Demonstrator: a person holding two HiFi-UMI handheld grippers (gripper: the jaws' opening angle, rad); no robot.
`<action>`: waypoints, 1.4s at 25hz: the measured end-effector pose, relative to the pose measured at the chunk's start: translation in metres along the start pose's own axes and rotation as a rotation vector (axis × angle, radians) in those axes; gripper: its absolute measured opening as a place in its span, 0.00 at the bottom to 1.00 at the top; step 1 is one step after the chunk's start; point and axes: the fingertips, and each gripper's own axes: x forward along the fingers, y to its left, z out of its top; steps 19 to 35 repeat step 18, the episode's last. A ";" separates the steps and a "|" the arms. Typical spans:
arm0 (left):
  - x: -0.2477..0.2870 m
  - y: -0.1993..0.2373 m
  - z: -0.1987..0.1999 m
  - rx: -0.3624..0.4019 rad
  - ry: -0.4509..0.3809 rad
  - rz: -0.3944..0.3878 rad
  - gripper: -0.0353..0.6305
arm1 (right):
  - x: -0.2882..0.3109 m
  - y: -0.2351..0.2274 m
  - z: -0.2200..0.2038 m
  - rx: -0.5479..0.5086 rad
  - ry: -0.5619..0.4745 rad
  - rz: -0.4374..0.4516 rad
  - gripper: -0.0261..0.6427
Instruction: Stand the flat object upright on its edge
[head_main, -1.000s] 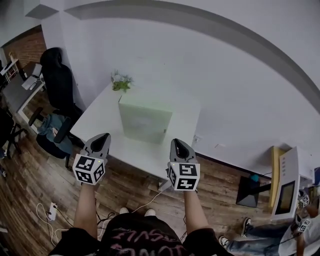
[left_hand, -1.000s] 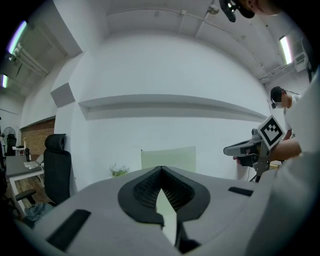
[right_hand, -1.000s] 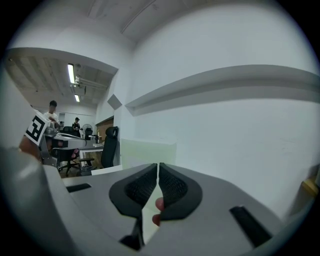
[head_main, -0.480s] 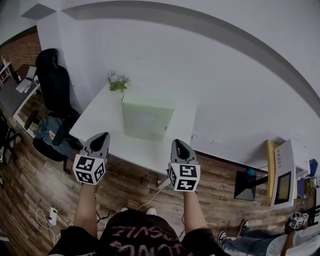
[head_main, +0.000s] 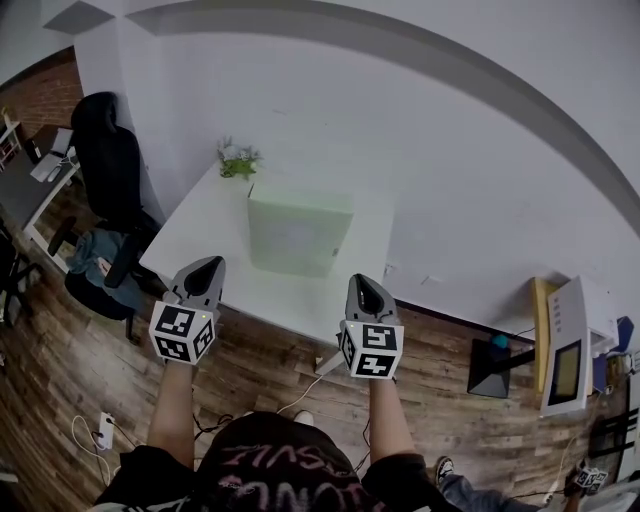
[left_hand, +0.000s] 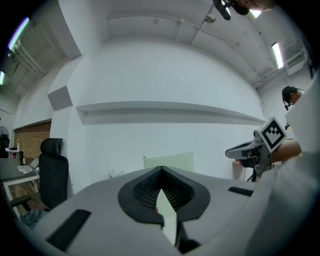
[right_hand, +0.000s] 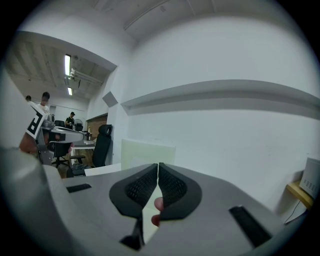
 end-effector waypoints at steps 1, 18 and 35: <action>0.000 0.000 0.000 0.000 0.000 -0.002 0.07 | 0.000 0.001 0.001 -0.002 -0.001 -0.001 0.08; 0.003 0.006 0.001 -0.007 -0.012 -0.029 0.07 | 0.002 0.000 0.003 -0.010 -0.007 -0.031 0.08; 0.003 0.006 0.001 -0.007 -0.012 -0.029 0.07 | 0.002 0.000 0.003 -0.010 -0.007 -0.031 0.08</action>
